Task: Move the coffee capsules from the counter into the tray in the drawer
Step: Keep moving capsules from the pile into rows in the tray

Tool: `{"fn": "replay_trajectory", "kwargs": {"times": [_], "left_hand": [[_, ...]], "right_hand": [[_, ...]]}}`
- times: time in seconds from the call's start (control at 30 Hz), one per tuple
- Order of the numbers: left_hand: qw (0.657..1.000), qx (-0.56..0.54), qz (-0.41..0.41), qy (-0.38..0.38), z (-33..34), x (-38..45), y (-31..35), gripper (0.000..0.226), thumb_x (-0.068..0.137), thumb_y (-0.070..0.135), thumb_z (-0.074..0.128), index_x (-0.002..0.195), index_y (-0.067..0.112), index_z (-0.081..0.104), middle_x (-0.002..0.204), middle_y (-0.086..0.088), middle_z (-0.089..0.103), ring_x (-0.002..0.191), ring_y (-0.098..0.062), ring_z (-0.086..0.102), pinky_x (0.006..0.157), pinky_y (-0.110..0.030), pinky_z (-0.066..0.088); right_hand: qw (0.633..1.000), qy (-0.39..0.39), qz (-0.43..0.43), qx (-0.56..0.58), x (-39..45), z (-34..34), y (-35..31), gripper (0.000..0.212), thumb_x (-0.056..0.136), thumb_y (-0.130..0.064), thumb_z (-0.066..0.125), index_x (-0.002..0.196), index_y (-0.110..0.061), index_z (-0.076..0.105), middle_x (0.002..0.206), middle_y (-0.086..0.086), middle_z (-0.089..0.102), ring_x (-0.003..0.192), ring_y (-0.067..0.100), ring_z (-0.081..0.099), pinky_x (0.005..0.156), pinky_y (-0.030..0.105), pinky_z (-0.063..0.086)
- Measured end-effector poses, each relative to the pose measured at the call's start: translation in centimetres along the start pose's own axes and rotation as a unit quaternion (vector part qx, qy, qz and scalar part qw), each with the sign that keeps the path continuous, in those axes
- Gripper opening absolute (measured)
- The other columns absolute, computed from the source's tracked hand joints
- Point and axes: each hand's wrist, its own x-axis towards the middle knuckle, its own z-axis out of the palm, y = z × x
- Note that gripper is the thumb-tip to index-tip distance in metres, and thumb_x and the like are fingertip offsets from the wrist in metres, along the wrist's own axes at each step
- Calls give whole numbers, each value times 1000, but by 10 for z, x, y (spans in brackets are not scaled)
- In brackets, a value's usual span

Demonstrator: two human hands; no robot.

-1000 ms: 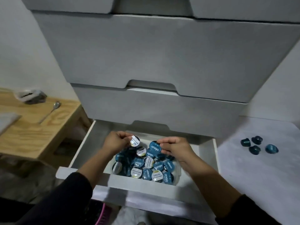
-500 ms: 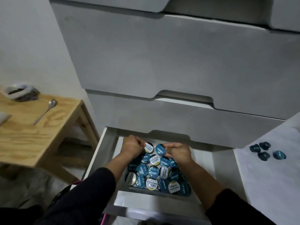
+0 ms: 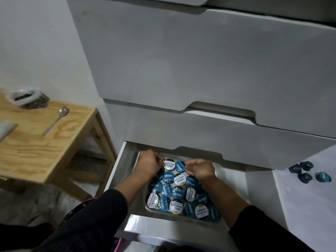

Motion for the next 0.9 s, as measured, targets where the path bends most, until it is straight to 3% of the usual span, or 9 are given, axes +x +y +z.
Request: {"fn": "replay_trajectory", "kwargs": {"times": [0.27, 0.37, 0.43, 0.5, 0.57, 0.7, 0.8, 0.9], "left_hand": [[999, 21, 37, 8, -15, -9, -9, 15, 84, 10, 65, 97, 10, 71, 96, -7, 72, 84, -12, 66, 93, -26, 51], [997, 53, 56, 4, -19, -16, -10, 15, 86, 13, 63, 99, 11, 70, 99, -6, 71, 85, -10, 63, 95, -25, 49], [996, 68, 55, -13, -20, -22, -8, 17, 89, 17, 58, 101, 14, 69, 104, -5, 69, 90, -12, 63, 94, -25, 49], [992, 108, 64, -23, -20, -29, -5, 22, 92, 21, 52, 107, 16, 66, 109, -6, 68, 97, -18, 63, 94, -31, 50], [983, 161, 82, -25, -20, -36, -4, 27, 93, 24, 47, 113, 16, 63, 112, -10, 66, 102, -24, 62, 93, -35, 50], [968, 228, 102, -14, -14, -52, -2, 32, 94, 26, 41, 118, 11, 55, 116, -12, 59, 104, -28, 58, 88, -34, 49], [962, 250, 109, 17, -8, -63, -1, 31, 93, 21, 41, 120, 9, 50, 119, -10, 56, 108, -26, 55, 87, -33, 47], [957, 265, 107, 56, -1, -72, 0, 31, 93, 20, 42, 122, 10, 46, 123, -7, 52, 116, -23, 48, 89, -31, 45]], "right_hand": [[999, -15, -39, -35, -2, 15, 0, 18, 79, -3, 70, 69, -18, 69, 88, 12, 73, 79, 23, 71, 83, 36, 57], [992, -5, -80, -98, -8, 18, -2, 19, 81, -8, 67, 71, -23, 69, 90, 9, 73, 79, 22, 71, 79, 37, 58], [982, -2, -106, -154, -14, 18, -4, 13, 86, -13, 62, 84, -22, 71, 93, 5, 72, 77, 21, 68, 66, 31, 58], [968, -8, -135, -213, -18, 18, -5, 17, 89, -15, 56, 102, -16, 68, 100, 5, 70, 76, 14, 63, 57, 19, 47], [952, -12, -163, -261, -22, 18, -4, 25, 91, -16, 51, 114, -13, 62, 109, 7, 67, 84, 14, 61, 67, 18, 46], [913, -18, -198, -358, -36, 20, -4, 38, 92, -25, 51, 129, -14, 49, 124, 12, 57, 110, 23, 54, 94, 30, 43], [872, -13, -248, -421, -50, 22, -3, 42, 94, -28, 47, 132, -12, 45, 133, 11, 51, 120, 25, 48, 100, 33, 39], [821, 8, -307, -481, -66, 22, 1, 38, 95, -29, 41, 129, -12, 46, 130, 9, 50, 117, 23, 48, 96, 33, 42]]}}
